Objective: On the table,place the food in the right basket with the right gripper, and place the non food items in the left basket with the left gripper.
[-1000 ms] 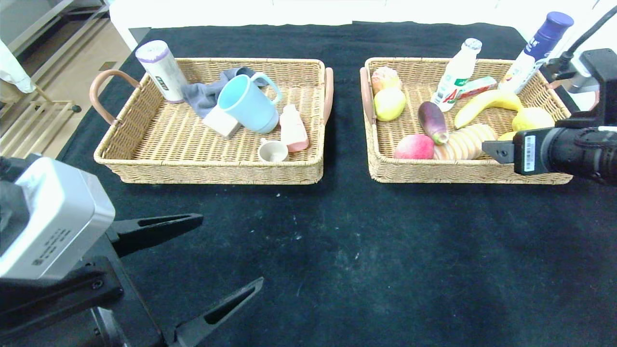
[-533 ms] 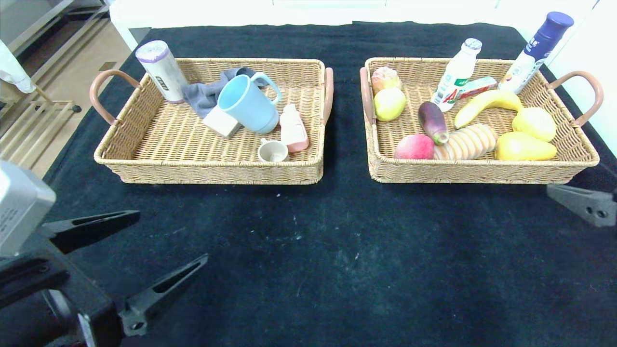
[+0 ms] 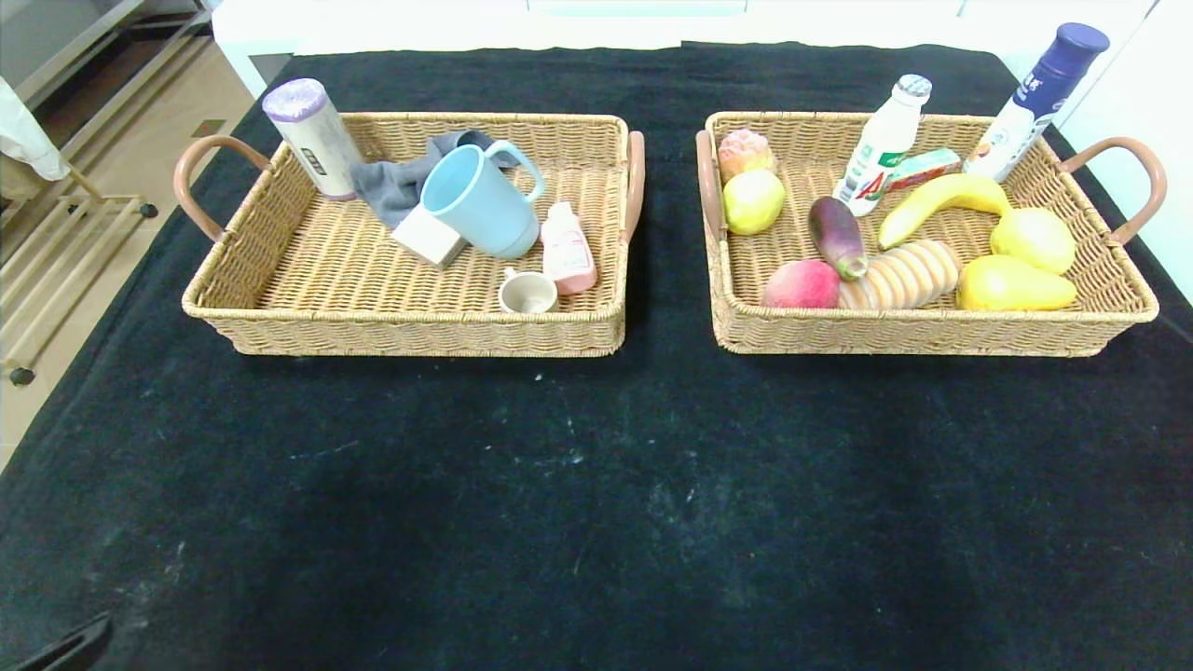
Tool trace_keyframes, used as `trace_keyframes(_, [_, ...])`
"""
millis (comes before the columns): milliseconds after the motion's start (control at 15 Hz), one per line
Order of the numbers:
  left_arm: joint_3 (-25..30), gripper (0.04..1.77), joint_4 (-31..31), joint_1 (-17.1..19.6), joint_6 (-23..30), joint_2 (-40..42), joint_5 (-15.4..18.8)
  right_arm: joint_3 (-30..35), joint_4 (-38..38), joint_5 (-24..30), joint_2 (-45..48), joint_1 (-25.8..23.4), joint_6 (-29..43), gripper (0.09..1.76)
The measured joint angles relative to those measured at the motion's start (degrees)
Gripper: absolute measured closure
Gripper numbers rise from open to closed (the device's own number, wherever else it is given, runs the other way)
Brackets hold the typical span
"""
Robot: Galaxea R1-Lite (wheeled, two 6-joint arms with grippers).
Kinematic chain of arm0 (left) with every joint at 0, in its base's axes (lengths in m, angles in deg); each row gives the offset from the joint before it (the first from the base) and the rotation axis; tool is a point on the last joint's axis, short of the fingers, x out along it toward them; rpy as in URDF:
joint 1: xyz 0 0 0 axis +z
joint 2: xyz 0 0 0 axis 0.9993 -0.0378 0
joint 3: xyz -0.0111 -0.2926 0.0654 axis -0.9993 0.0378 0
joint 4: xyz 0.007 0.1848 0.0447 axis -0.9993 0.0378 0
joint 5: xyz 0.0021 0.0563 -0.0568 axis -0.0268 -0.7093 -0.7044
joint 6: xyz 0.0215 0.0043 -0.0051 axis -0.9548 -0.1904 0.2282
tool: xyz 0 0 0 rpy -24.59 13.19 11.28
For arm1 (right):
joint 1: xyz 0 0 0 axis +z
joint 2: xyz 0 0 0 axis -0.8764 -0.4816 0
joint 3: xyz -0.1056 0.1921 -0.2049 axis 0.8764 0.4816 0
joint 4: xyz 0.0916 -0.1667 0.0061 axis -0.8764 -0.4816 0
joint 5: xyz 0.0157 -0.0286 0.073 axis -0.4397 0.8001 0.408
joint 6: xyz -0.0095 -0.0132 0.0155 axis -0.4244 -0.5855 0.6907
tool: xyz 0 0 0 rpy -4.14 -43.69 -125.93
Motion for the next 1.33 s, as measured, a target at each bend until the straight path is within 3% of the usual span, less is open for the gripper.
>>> trace_keyframes(200, [-5.8, 0.09, 9.9, 6.7, -0.4, 7.6, 5.0, -2.7, -9.5, 0.1, 7.8, -2.5, -0.1, 0.15])
trace_keyframes(333, [-9.7, 0.09, 15.8, 9.9, -0.5, 11.8, 9.7, -6.0, -15.4, 0.6, 12.3, -4.8, -2.2, 0.15])
trace_keyframes(533, [-16.1, 0.09, 22.3, 13.7, -0.9, 16.2, 13.4, -8.9, -20.2, 1.4, 17.6, -9.1, -4.1, 0.15])
trace_keyframes(800, [-23.2, 0.09, 28.3, 19.4, -2.3, 18.7, 18.8, -11.2, -25.7, 10.9, 22.3, -17.9, -4.9, 0.15])
trace_keyframes(933, [-24.0, 0.09, 30.5, 22.1, -2.7, 20.4, 21.6, -11.4, -29.7, 16.8, 24.6, -22.7, -5.0, 0.15])
trace_keyframes(1333, [-20.3, 0.09, 32.8, 24.5, -2.7, 26.9, 26.2, -5.1, -30.1, 16.8, 31.8, -23.1, -4.8, 0.15])
